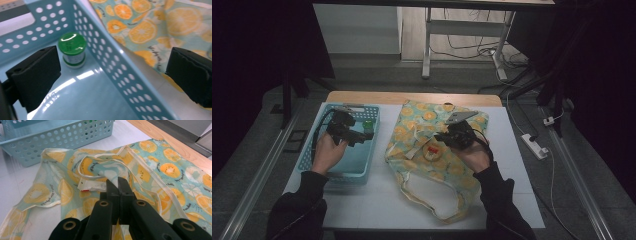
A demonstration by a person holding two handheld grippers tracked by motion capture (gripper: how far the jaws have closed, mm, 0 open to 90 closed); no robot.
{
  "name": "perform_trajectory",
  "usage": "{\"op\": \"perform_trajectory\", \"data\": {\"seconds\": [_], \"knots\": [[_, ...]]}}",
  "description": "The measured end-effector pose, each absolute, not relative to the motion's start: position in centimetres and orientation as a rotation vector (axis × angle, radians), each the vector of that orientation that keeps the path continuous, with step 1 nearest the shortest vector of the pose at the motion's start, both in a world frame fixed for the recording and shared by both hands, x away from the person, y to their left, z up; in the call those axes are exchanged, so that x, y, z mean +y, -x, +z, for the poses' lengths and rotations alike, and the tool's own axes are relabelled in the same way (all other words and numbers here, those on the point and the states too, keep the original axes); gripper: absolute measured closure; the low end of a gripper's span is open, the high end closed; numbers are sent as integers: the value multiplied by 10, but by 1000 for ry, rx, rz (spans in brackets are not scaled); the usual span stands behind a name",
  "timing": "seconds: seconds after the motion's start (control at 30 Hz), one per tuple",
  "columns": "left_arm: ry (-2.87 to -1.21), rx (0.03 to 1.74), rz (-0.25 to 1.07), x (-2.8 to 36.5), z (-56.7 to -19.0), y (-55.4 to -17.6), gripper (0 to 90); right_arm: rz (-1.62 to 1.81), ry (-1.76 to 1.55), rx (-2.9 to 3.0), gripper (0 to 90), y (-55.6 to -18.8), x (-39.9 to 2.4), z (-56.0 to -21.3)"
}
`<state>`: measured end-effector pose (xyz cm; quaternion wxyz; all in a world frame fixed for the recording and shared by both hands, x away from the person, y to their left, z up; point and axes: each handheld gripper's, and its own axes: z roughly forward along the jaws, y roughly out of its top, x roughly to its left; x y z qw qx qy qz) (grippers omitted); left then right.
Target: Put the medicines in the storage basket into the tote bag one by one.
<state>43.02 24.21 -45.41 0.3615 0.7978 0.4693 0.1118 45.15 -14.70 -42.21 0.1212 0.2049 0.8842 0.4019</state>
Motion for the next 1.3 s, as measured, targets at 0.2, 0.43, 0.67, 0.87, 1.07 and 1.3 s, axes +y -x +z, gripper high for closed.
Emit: {"op": "perform_trajectory", "data": {"seconds": [0.2, 0.43, 0.67, 0.87, 1.07, 1.3], "knots": [[-2071, 1278, 326, 249, -460, -444, 0, 1176, -597, 2581, 889, -451, -147, -422], [-2106, 1329, 365, 248, -467, -461, 0, 1176, -595, 2580, 890, -451, -147, -421], [-2140, 1369, 356, 248, -477, -477, 0, 1176, -593, 2581, 889, -451, -147, -421], [-2162, 1387, 334, 247, -485, -486, 6, 1177, -594, 2581, 889, -451, -147, -421], [-2205, 1377, 352, 242, -488, -494, 53, 1178, -595, 2581, 889, -451, -147, -421], [-2223, 1351, 327, 239, -489, -500, 208, 1177, -591, 2582, 889, -451, -147, -421]]}}
